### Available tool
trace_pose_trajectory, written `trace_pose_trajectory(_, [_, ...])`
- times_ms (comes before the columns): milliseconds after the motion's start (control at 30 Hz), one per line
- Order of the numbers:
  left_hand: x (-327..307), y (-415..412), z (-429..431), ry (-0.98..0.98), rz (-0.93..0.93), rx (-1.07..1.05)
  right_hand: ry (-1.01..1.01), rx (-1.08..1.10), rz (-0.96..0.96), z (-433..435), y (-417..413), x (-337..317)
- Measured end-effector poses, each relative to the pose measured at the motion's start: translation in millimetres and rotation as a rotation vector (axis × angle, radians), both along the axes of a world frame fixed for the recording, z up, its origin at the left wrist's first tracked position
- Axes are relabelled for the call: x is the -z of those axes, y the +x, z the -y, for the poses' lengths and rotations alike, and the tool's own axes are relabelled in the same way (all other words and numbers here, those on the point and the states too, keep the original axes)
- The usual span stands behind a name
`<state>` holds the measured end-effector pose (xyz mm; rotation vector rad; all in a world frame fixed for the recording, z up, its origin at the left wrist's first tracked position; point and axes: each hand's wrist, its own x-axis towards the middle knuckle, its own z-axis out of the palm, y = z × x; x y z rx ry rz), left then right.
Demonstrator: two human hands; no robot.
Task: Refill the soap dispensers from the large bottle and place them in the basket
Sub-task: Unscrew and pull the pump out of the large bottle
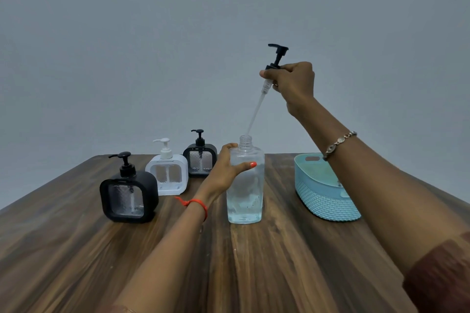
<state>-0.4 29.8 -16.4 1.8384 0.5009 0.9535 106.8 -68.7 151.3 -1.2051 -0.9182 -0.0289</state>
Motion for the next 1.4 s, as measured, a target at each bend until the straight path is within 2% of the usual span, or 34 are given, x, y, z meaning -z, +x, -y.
trace_pose_trajectory(367, [1.0,1.1,-2.7,-0.014,0.0,0.0,0.05,0.034,0.112,7.8,-7.7,-11.7])
trace_pose_trajectory(533, [1.2,1.3,-1.8,-0.009,0.01,0.001,0.218,0.03,-0.019,26.7,12.8,-20.1])
trace_pose_trajectory(700, [1.9,1.4,-1.7,-0.006,0.014,-0.002,0.285,-0.099,0.09,55.5,35.1,-2.0])
trace_pose_trajectory(900, [1.5,2.0,-1.6,-0.001,0.013,-0.007,-0.011,-0.238,0.421,70.1,58.5,99.4])
trace_pose_trajectory(1033, [2.7,2.4,-2.8,-0.004,0.009,-0.005,-0.342,-0.138,0.759,76.8,78.3,169.9])
trace_pose_trajectory(1133, [3.7,3.2,-4.8,0.013,0.005,-0.02,-0.566,-0.151,0.977,83.2,85.8,201.6])
trace_pose_trajectory(1267, [4.0,4.0,-6.1,0.02,-0.01,-0.038,-0.759,-0.169,1.104,85.1,88.2,220.9])
trace_pose_trajectory(1400, [4.0,4.5,-5.8,0.03,-0.011,-0.047,-0.858,-0.171,1.118,82.7,85.2,228.0])
